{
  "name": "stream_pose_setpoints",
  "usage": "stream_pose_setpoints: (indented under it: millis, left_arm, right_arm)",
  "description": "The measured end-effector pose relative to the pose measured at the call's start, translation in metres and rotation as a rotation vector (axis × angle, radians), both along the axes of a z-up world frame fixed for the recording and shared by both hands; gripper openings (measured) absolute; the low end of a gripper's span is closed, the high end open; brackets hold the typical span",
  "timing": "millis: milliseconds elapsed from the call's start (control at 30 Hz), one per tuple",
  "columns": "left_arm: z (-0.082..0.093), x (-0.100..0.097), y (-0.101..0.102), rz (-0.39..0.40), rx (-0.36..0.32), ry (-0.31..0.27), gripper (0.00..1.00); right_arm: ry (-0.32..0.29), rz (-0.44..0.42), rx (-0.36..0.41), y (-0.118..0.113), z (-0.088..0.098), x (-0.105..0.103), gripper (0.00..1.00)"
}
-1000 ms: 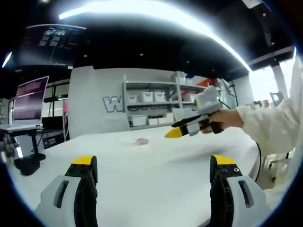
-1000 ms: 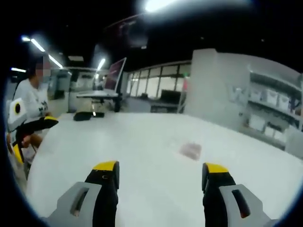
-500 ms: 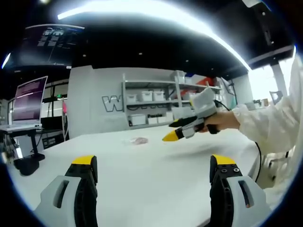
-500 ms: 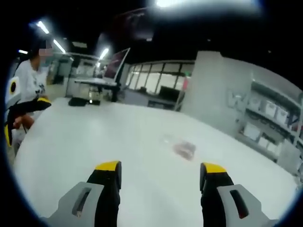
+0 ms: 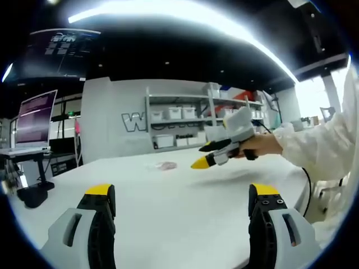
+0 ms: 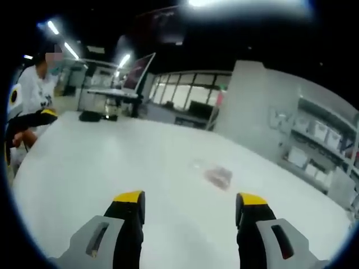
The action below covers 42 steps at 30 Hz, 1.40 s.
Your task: Open the resealable bag by pulling the two sides of the seal apart until the entire bag opening is separated and visibly accessible.
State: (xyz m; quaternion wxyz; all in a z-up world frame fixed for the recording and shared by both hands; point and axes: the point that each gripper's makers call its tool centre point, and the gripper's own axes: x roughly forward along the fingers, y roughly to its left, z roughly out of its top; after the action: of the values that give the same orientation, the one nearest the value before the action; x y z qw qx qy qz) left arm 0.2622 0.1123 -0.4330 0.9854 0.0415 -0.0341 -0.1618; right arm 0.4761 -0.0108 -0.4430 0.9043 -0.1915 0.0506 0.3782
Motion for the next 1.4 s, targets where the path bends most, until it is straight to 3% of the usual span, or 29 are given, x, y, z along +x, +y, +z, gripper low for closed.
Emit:
stream_pose_setpoints:
  millis: [533, 1400]
  left_arm:
    - [0.001, 0.001, 0.002, 0.004, 0.000, -0.004, 0.97]
    - [-0.002, 0.002, 0.000, -0.013, -0.001, -0.003, 0.97]
  right_arm:
    - [-0.051, 0.006, -0.080, 0.007, -0.003, 0.010, 0.64]
    - [-0.080, 0.009, -0.134, 0.021, -0.012, 0.017, 0.62]
